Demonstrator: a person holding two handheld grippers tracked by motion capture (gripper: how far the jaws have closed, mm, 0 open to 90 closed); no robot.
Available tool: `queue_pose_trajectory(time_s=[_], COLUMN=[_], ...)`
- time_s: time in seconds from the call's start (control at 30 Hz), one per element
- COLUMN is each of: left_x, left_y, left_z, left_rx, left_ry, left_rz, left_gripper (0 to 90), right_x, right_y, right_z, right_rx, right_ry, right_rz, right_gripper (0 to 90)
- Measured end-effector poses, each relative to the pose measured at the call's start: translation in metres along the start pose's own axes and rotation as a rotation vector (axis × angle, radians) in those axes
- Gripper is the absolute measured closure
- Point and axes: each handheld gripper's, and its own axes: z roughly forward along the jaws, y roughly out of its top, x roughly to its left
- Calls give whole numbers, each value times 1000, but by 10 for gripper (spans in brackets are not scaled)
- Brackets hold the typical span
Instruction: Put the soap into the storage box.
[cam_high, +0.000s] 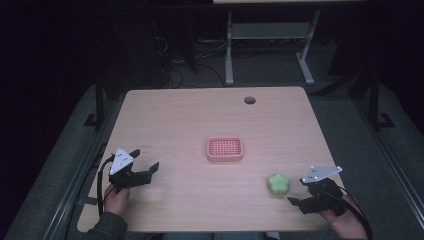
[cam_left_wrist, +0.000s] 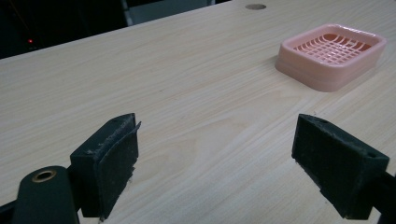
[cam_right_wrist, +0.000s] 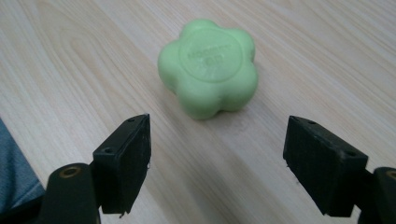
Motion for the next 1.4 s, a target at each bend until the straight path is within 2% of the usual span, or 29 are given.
queue_pose_trajectory(time_s=[0.3,0.5,0.63,0.73,1.0,1.17,1.27,1.4], left_x=[-2,-2,-1,-1,0,0,0,-1], left_y=[2,2,2,2,1,1,1,1], left_z=[0,0,0,-1,-1,-2,-2,-2], left_rx=[-16,-16,-15,-15,-16,-17,-18,-17], left_ry=[2,-3,-2,0,-4,-3,-4,-8], left_rz=[14,20,15,6,4,1,0,5], left_gripper=[141,141,141,141,141,141,141,141], right_x=[6,6,5,4,1,-2,-1,0], right_y=[11,21,27,32,49,56,61,64], right_z=[6,8,11,15,19,26,33,38], right_rx=[16,34,47,70,89,132,181,206], right_ry=[12,-3,5,13,24,32,40,45], right_rz=[-17,-22,-28,-5,-5,-14,-22,-19], right_gripper=[226,226,219,219,183,174,154,154])
